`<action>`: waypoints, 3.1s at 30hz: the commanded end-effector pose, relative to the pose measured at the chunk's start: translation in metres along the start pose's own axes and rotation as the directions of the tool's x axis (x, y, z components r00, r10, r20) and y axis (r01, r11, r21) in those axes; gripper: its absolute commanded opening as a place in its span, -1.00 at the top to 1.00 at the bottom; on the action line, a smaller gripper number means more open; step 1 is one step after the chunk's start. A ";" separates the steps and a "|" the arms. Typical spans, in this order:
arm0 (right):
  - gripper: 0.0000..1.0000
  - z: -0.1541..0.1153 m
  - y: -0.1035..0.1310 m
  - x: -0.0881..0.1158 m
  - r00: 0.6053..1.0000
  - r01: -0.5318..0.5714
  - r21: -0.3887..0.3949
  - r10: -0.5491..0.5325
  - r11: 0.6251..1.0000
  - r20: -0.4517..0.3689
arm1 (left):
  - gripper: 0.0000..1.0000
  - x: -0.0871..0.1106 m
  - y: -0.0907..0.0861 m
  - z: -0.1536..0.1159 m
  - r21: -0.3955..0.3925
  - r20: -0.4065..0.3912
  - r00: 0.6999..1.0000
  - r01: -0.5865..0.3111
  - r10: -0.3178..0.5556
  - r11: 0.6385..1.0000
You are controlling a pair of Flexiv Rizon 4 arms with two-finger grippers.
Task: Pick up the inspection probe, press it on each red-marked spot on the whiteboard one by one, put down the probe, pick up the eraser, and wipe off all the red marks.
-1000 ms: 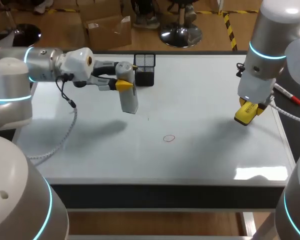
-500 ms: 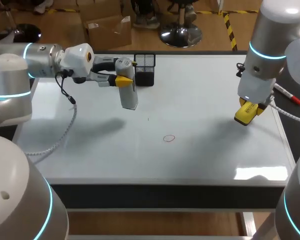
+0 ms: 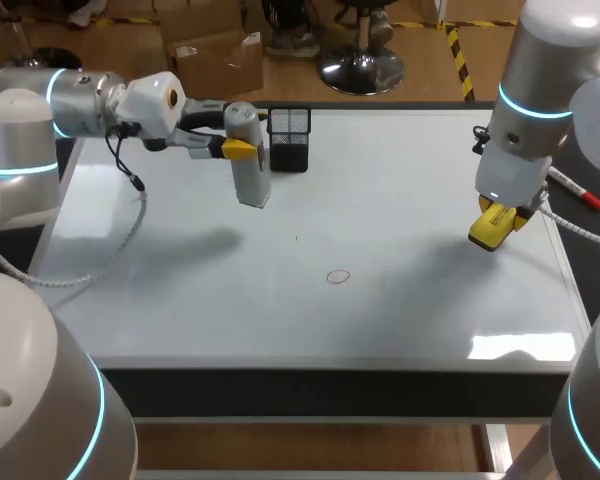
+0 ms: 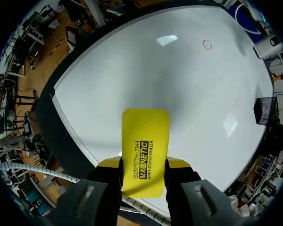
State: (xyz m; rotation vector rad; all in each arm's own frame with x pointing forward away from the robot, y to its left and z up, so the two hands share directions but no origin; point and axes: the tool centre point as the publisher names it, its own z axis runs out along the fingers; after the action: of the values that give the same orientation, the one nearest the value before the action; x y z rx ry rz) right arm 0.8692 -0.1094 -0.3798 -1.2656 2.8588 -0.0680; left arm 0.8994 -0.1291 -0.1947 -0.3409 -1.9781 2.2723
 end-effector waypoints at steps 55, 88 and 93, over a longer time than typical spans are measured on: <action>1.00 -0.010 0.034 -0.018 0.992 0.113 0.045 -0.110 0.993 -0.056 | 1.00 -0.046 0.005 -0.067 -0.047 -0.276 0.953 0.113 -0.122 0.992; 1.00 -0.004 0.222 -0.131 0.838 0.545 0.066 -0.545 0.836 -0.016 | 1.00 -0.046 0.005 -0.067 -0.047 -0.276 0.953 0.113 -0.122 0.992; 1.00 0.001 0.236 -0.145 0.814 0.580 0.051 -0.581 0.813 0.006 | 1.00 -0.046 0.005 -0.067 -0.047 -0.276 0.953 0.113 -0.122 0.992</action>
State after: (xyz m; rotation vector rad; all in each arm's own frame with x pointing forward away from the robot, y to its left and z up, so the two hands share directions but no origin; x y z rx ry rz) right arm 0.7872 0.1440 -0.3847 -2.0458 2.3072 -0.1117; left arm 0.9588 -0.0757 -0.2046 -0.4989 -1.8400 2.0029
